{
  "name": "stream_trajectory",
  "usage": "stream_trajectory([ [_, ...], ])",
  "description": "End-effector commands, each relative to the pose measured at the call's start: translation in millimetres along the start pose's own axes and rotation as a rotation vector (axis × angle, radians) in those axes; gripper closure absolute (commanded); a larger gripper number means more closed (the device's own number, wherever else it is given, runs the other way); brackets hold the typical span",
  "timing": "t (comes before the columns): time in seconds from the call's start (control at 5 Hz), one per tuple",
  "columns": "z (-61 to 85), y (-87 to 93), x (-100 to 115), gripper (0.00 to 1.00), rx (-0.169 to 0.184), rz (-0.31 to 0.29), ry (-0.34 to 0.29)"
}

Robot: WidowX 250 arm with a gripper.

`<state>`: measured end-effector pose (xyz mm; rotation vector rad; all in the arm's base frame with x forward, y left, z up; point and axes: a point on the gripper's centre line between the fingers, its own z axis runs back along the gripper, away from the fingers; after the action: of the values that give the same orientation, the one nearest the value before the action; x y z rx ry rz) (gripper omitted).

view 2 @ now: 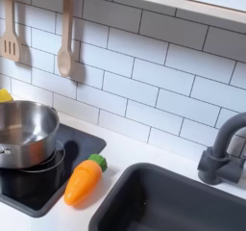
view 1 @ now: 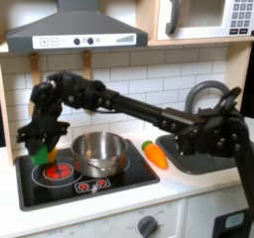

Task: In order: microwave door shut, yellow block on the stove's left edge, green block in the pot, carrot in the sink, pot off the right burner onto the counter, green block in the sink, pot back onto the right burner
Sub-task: 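Put the green block in the pot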

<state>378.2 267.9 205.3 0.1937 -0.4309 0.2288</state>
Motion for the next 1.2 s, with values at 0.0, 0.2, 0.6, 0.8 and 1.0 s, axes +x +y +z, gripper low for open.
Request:
stream_trajectory([
  [0.0, 31.7, -19.5, 14.7, 1.00, -0.049, -0.032, -0.067],
  [0.2, 31.1, -33.6, 13.2, 1.00, -0.096, -0.056, -0.047],
  [0.6, 54.7, -48.6, 12.4, 1.00, -0.148, -0.117, -0.073],
  [0.8, 60.7, -60.9, -0.3, 1.00, -0.189, -0.159, -0.056],
  [1.0, 61.8, -66.1, -15.7, 1.00, -0.198, -0.195, -0.025],
])
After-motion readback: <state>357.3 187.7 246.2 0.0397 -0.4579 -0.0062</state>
